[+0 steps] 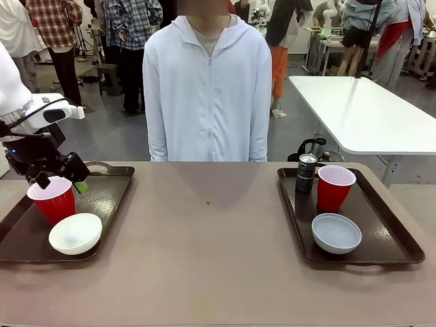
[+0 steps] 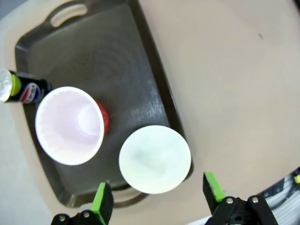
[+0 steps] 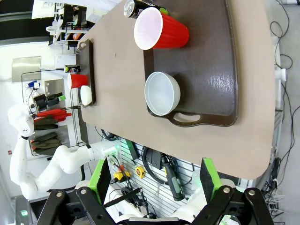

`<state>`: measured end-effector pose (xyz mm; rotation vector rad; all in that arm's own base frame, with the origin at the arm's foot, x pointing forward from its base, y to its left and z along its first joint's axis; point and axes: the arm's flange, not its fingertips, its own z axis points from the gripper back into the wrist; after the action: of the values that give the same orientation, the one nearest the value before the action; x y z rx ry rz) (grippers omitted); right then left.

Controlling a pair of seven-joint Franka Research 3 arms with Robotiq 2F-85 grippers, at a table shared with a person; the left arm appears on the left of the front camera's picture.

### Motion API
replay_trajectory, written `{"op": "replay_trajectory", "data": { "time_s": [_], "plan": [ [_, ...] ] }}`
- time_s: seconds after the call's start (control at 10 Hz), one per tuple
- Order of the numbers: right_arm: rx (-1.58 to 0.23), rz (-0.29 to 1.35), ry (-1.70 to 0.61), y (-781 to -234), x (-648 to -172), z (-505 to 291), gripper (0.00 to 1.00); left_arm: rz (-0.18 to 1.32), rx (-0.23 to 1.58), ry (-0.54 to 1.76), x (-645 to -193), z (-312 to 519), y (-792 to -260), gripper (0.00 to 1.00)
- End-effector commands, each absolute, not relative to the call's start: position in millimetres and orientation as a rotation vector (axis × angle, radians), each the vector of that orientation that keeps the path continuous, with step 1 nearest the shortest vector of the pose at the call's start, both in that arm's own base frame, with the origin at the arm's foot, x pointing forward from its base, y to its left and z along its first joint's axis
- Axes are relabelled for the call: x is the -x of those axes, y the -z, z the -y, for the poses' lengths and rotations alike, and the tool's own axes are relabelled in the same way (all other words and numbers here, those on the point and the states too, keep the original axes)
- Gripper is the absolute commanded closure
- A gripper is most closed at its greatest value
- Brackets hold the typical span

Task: Prepare tableware on both trays.
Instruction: Pick up a Picnic Bowl from the table and place it on a Handle tray.

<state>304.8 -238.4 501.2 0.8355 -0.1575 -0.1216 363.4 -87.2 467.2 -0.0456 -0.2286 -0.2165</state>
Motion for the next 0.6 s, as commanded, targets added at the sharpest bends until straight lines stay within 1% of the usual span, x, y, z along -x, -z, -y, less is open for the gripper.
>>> {"op": "replay_trajectory", "data": {
  "time_s": [0.0, 0.1, 0.2, 0.3, 0.5],
  "plan": [
    [-0.836, 0.157, 0.121, -501.7, -305.0, 238.2, 0.01, 0.241, 0.034, 0.205, -365.5, 87.2, -467.1, 0.0],
    [-0.836, 0.157, 0.121, -501.7, -305.0, 238.2, 0.01, 0.229, 0.046, 0.217, -363.4, 87.2, -467.2, 0.0],
    [-0.836, 0.157, 0.121, -501.7, -305.0, 238.2, 0.01, 0.144, 0.275, 0.288, -363.2, 81.1, -507.6, 0.0],
    [-0.836, 0.157, 0.121, -501.7, -305.0, 238.2, 0.01, 0.1, 0.406, 0.258, -376.4, 58.3, -525.1, 0.0],
    [-0.836, 0.157, 0.121, -501.7, -305.0, 238.2, 0.01, 0.016, 0.582, 0.329, -394.6, 16.0, -533.7, 0.0]
  ]
}}
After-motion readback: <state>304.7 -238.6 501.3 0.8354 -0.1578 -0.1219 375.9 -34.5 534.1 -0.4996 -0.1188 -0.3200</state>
